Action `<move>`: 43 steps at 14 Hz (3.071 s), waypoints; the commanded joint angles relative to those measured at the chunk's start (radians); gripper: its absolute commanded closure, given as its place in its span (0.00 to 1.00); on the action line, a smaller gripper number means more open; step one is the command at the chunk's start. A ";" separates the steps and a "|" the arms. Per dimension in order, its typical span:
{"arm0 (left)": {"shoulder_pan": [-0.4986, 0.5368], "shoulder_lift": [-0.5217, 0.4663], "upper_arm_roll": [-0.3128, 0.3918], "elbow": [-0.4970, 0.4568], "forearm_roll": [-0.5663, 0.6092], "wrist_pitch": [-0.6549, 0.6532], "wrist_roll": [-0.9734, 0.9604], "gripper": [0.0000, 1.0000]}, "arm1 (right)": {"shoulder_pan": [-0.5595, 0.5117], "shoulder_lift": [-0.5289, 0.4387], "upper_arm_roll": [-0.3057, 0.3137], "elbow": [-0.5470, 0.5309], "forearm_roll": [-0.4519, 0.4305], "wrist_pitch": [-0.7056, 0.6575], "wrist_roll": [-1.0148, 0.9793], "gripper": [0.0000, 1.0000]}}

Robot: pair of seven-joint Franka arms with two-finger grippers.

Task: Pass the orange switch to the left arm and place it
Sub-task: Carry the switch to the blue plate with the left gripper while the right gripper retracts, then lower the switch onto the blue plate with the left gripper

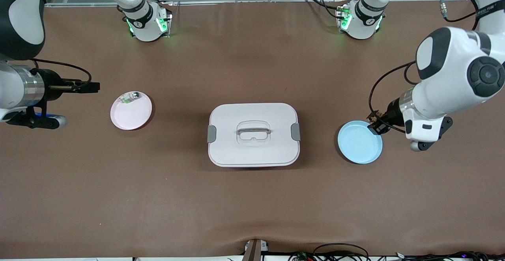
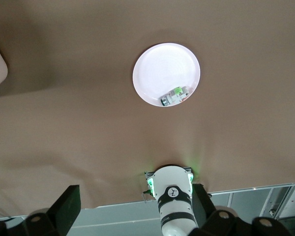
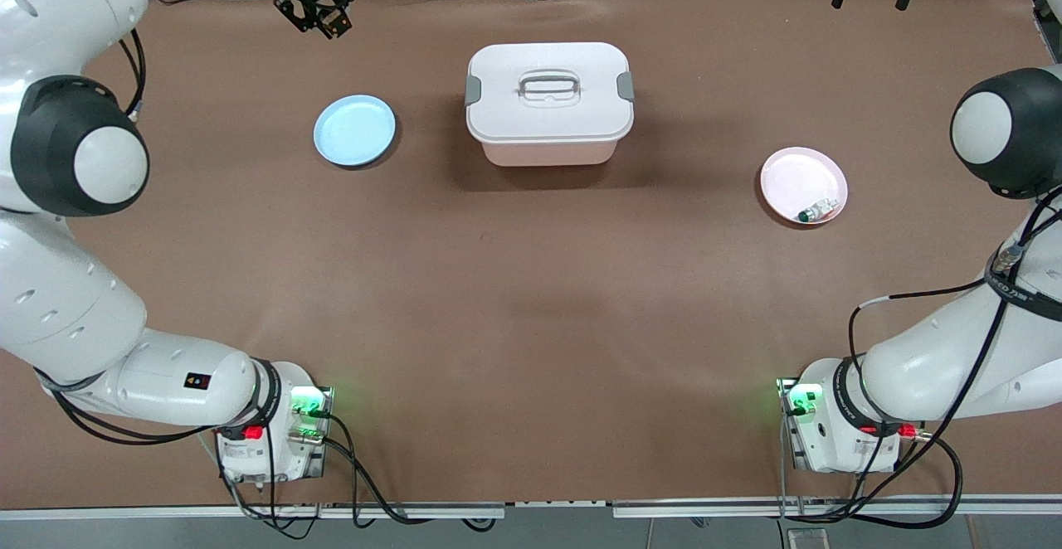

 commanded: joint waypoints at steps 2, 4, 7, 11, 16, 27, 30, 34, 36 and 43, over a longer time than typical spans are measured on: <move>0.036 -0.004 -0.006 -0.129 0.082 0.177 -0.203 1.00 | -0.052 -0.024 0.017 0.028 0.022 0.054 -0.017 0.00; 0.043 0.019 -0.006 -0.172 0.095 0.268 -0.274 1.00 | -0.049 -0.023 0.014 0.086 -0.026 0.066 -0.104 0.00; 0.056 0.071 -0.006 -0.183 0.142 0.323 -0.375 1.00 | -0.024 -0.024 0.017 0.115 -0.102 0.084 -0.150 0.00; 0.051 0.129 -0.008 -0.192 0.204 0.400 -0.542 1.00 | -0.030 -0.070 0.020 0.114 -0.114 0.106 -0.153 0.00; 0.057 0.164 -0.017 -0.224 0.205 0.403 -0.573 1.00 | 0.000 -0.153 0.020 0.010 -0.146 0.211 -0.140 0.00; 0.056 0.215 -0.018 -0.284 0.196 0.488 -0.694 1.00 | -0.006 -0.383 0.017 -0.331 -0.111 0.442 -0.081 0.00; 0.054 0.218 -0.021 -0.313 0.195 0.520 -0.694 1.00 | -0.023 -0.386 0.015 -0.331 -0.100 0.437 -0.081 0.00; 0.050 0.232 -0.021 -0.329 0.196 0.549 -0.694 1.00 | -0.026 -0.386 0.015 -0.331 -0.099 0.439 -0.081 0.00; 0.059 0.240 -0.037 -0.329 0.196 0.549 -0.687 1.00 | -0.026 -0.386 0.015 -0.333 -0.099 0.440 -0.080 0.00; 0.060 0.270 -0.043 -0.327 0.196 0.573 -0.684 1.00 | -0.038 -0.386 0.015 -0.360 -0.050 0.451 -0.035 0.00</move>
